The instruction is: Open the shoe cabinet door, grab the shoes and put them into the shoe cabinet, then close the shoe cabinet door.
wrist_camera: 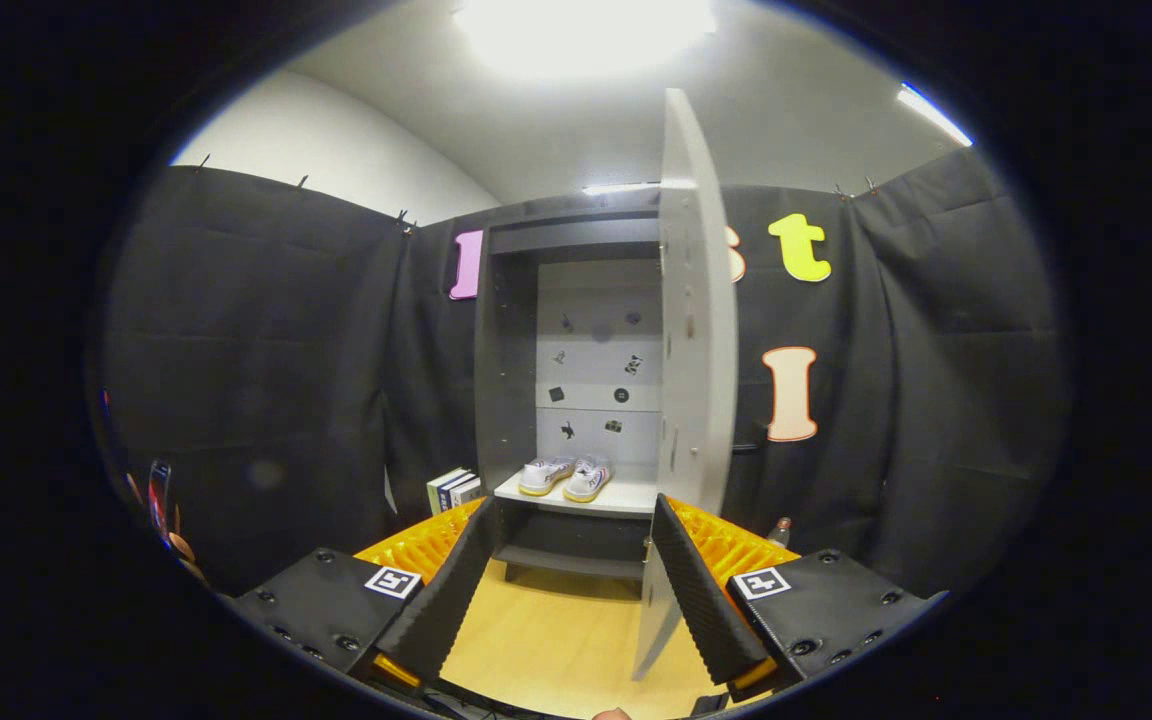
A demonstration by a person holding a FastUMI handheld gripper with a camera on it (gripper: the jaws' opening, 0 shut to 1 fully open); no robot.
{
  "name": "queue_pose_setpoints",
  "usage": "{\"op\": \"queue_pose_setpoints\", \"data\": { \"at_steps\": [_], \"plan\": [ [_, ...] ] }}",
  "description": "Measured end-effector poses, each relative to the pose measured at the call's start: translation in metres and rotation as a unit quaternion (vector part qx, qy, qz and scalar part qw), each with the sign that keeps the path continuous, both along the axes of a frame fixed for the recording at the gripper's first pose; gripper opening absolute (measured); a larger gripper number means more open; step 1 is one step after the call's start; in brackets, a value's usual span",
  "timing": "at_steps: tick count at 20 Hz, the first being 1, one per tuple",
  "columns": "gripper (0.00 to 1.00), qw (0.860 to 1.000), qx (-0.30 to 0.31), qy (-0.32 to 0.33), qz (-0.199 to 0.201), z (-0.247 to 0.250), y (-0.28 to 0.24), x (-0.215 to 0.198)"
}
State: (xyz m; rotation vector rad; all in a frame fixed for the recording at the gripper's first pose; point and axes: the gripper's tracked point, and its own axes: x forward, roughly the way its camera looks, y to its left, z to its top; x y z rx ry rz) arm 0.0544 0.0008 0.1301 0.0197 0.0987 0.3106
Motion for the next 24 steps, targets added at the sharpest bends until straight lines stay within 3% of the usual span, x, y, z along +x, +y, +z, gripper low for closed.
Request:
{"op": "queue_pose_setpoints", "data": {
  "at_steps": [6,11,18,21,24],
  "plan": [
    [0.97,0.995,0.020,0.004,-0.096,-0.006,-0.103,0.023],
    [0.97,0.983,0.030,0.014,-0.182,-0.040,-0.147,0.072],
    [0.98,0.978,0.013,0.059,-0.201,-0.086,-0.127,0.129],
    [0.91,0.975,-0.018,0.045,-0.217,-0.082,-0.127,0.128],
    [0.91,0.972,-0.022,0.042,-0.229,-0.081,-0.121,0.123]
  ]
}}
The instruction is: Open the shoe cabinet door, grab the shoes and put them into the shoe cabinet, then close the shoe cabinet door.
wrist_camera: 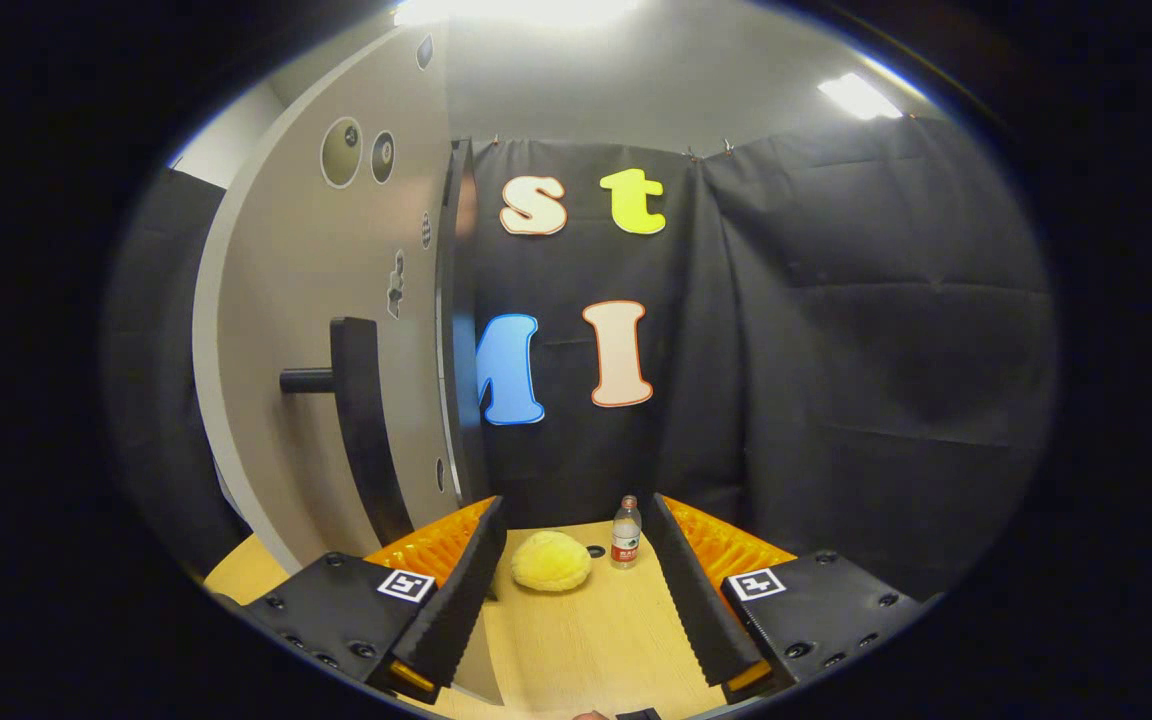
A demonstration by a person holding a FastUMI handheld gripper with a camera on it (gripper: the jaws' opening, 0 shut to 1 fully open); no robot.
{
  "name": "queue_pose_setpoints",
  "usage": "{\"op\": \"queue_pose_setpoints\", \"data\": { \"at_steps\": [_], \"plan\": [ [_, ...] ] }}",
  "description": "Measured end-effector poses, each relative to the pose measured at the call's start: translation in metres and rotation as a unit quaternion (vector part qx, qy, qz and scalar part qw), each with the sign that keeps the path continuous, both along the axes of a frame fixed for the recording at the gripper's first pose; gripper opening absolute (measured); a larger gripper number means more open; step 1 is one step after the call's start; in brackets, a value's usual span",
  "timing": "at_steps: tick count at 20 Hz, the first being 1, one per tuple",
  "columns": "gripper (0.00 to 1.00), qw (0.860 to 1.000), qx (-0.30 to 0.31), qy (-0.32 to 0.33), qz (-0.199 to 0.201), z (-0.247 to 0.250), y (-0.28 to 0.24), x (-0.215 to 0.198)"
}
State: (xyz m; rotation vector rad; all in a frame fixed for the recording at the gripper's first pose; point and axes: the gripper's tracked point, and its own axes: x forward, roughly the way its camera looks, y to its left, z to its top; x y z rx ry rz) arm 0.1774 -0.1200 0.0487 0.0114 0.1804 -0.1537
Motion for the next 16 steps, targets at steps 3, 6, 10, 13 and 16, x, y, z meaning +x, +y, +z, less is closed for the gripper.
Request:
{"op": "queue_pose_setpoints", "data": {
  "at_steps": [3,6,10,13,16],
  "plan": [
    [0.91,1.000,0.009,0.003,0.014,-0.001,0.025,-0.001],
    [0.91,0.999,0.016,0.005,0.036,-0.001,0.056,-0.001],
    [0.91,0.998,0.009,0.003,0.061,0.000,0.096,0.001],
    [0.91,0.996,0.017,0.007,0.082,-0.001,0.126,0.006],
    [0.91,0.995,0.027,0.008,0.097,-0.004,0.156,0.006]
  ]
}}
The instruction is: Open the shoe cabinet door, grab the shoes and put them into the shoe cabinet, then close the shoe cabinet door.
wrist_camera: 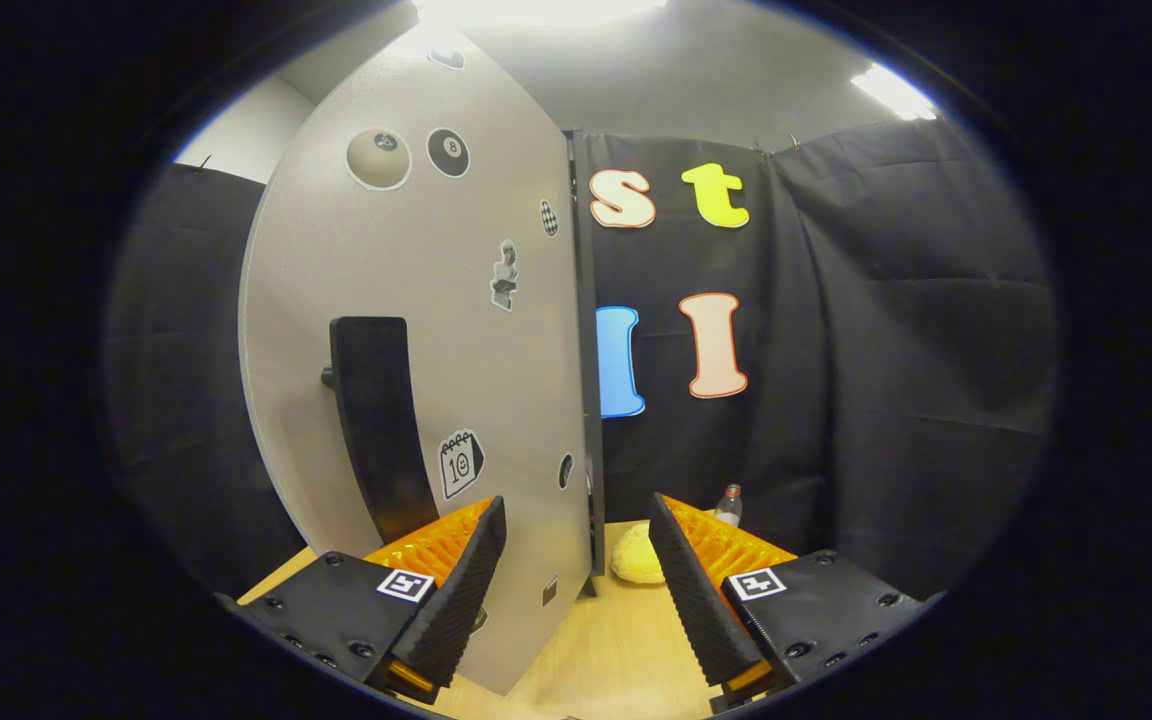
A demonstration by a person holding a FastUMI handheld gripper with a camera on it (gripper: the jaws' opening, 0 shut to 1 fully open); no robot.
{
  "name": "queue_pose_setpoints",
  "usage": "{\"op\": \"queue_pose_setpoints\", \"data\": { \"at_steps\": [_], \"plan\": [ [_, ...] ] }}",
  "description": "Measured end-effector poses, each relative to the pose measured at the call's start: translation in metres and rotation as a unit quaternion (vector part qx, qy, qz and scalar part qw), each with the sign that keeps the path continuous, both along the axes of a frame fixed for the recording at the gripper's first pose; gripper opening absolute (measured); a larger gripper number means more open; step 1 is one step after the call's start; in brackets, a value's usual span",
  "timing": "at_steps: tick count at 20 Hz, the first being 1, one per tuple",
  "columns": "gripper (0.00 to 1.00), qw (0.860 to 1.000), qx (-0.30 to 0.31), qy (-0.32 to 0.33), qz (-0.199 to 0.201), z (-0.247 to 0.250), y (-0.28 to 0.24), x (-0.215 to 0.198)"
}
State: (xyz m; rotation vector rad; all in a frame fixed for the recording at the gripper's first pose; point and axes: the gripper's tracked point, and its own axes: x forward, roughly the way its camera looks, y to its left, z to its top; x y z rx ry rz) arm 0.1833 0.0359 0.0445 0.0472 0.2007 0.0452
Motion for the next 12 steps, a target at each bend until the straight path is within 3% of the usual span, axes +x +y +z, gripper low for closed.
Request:
{"op": "queue_pose_setpoints", "data": {
  "at_steps": [7,12],
  "plan": [
    [0.91,0.999,0.024,-0.005,0.046,0.003,0.076,0.033],
    [0.95,0.989,0.054,-0.015,0.137,0.012,0.140,0.049]
  ]
}}
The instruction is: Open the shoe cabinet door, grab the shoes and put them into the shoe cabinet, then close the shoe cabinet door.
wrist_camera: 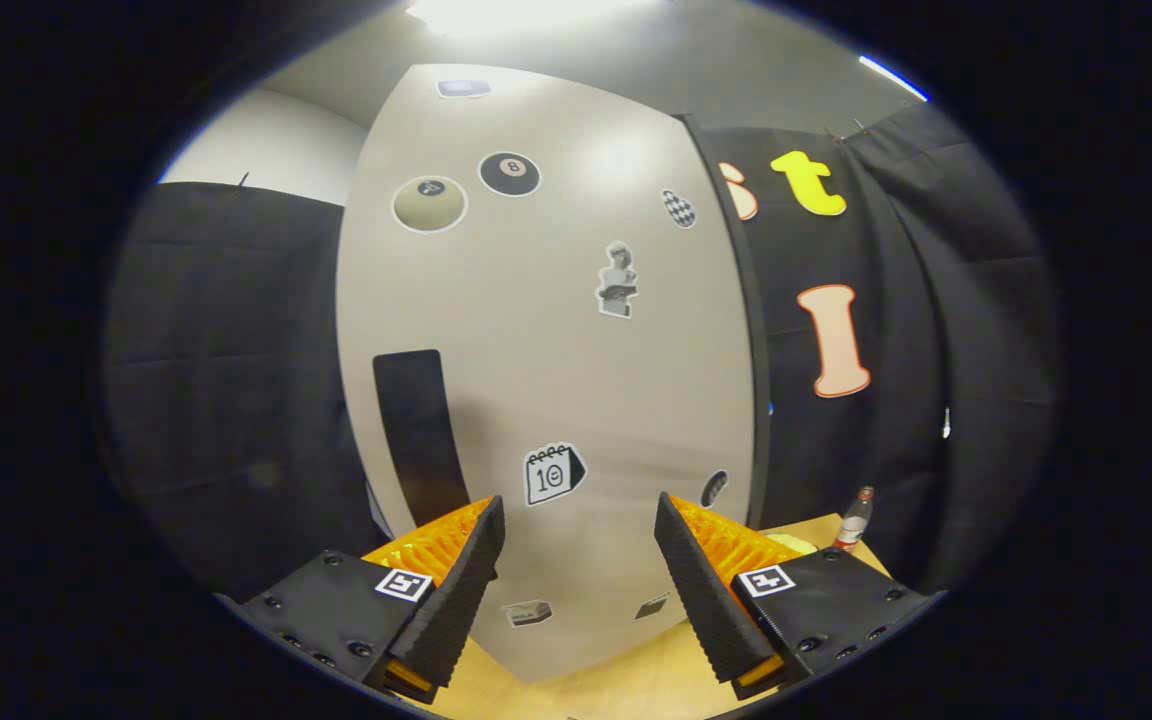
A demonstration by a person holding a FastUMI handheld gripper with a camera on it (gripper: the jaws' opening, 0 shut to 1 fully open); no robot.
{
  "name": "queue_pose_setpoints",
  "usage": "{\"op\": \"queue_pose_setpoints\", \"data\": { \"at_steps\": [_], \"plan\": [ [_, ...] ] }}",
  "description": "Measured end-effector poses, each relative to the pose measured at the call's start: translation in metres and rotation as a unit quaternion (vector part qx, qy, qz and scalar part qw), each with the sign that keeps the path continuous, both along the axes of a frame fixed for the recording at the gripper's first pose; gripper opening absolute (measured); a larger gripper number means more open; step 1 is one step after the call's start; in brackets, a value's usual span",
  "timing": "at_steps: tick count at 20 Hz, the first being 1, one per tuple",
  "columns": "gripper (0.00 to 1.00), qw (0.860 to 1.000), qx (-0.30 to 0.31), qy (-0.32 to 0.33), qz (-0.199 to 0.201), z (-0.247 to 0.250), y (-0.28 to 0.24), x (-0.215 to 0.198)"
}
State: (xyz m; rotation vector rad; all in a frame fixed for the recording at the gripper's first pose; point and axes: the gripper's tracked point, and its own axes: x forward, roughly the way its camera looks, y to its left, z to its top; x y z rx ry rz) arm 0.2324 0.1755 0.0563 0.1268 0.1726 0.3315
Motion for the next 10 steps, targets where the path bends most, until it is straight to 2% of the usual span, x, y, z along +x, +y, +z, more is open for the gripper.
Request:
{"op": "queue_pose_setpoints", "data": {
  "at_steps": [4,10],
  "plan": [
    [0.96,1.000,-0.016,-0.016,0.010,0.012,-0.012,-0.011],
    [0.98,0.997,-0.064,-0.041,-0.019,0.029,-0.071,-0.044]
  ]
}}
